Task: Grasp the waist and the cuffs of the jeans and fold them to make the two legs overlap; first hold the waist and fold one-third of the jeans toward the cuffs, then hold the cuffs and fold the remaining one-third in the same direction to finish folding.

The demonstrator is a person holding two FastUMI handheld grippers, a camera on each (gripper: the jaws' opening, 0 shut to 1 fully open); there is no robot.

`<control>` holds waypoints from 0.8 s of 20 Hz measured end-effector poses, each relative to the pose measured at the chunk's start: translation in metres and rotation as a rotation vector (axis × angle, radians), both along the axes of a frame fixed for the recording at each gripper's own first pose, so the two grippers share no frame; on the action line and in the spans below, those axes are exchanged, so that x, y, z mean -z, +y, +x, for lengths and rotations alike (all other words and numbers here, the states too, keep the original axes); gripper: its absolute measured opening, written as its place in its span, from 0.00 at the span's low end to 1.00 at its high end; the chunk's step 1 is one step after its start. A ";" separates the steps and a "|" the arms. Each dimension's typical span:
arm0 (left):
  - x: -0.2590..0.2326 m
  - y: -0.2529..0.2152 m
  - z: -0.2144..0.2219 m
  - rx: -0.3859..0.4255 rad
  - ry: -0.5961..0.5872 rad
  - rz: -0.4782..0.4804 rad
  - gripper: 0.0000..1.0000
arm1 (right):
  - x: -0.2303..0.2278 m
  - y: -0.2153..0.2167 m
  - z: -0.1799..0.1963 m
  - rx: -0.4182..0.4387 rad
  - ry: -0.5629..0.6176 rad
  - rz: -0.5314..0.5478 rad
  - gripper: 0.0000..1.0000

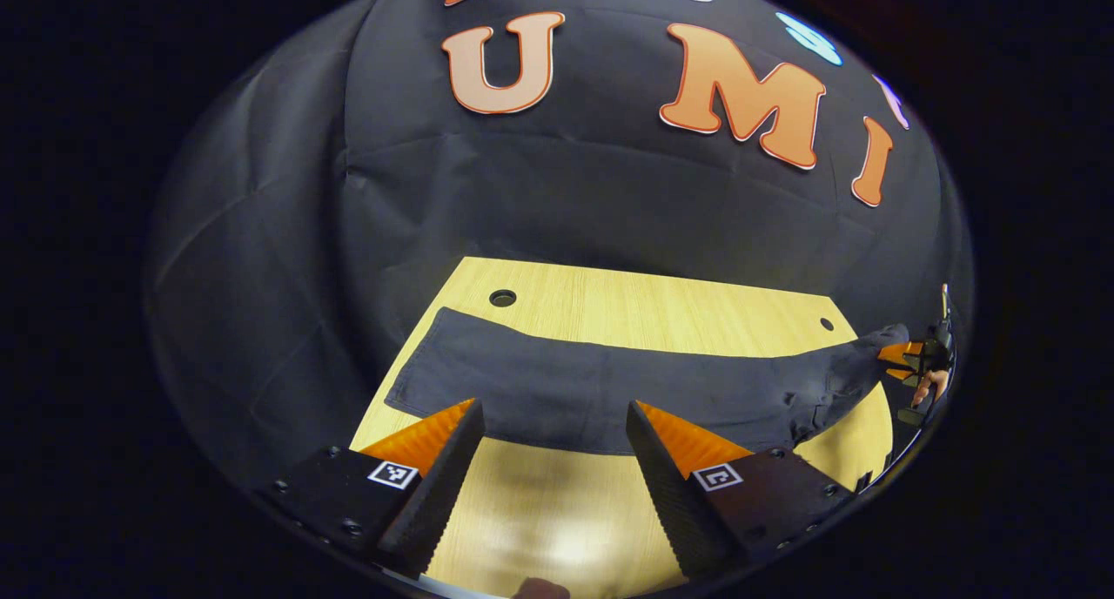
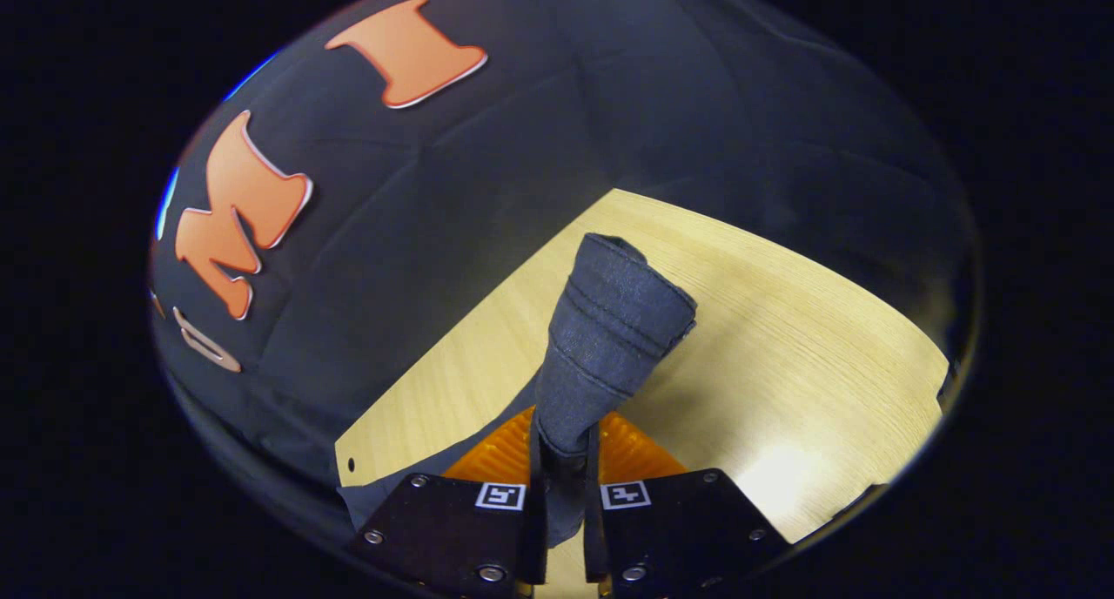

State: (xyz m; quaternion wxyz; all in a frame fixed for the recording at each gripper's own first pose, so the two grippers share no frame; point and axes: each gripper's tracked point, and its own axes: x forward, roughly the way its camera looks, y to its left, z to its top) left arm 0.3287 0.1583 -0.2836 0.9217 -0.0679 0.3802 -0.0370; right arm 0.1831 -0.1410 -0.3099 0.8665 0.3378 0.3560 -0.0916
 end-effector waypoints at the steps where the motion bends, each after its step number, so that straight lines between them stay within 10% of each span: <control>1: 0.002 0.003 0.000 0.002 0.001 -0.002 0.98 | -0.012 0.005 -0.002 -0.023 -0.028 -0.004 0.17; 16: 0.018 0.051 -0.001 -0.028 0.015 -0.030 0.99 | -0.079 0.178 -0.029 -0.376 -0.131 -0.075 0.17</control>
